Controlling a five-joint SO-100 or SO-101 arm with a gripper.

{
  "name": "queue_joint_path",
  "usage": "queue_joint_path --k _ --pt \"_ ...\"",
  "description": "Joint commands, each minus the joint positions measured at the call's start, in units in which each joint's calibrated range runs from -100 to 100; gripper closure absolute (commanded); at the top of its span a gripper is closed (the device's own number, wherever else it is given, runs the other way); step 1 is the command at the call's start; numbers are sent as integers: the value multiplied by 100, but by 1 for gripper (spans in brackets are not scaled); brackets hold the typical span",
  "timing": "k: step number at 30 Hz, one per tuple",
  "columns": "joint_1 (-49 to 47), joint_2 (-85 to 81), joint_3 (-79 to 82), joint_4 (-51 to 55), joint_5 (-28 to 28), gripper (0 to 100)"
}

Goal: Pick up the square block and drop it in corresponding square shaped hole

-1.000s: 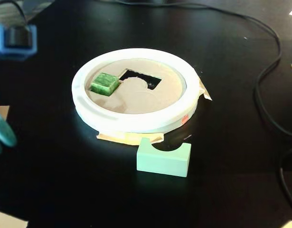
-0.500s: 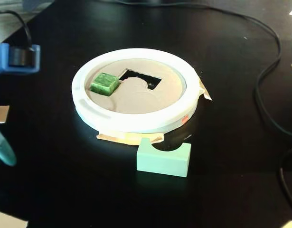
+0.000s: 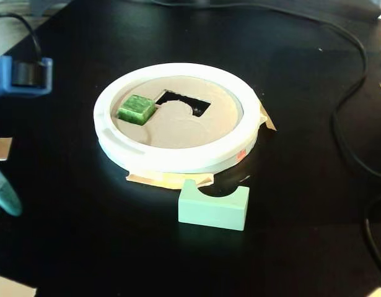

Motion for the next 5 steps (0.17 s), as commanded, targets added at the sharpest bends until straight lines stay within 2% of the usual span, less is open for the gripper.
queue_joint_path --k 1,5 --pt "97 -32 26 -138 -10 7" --pt "97 -41 26 -138 -10 7"
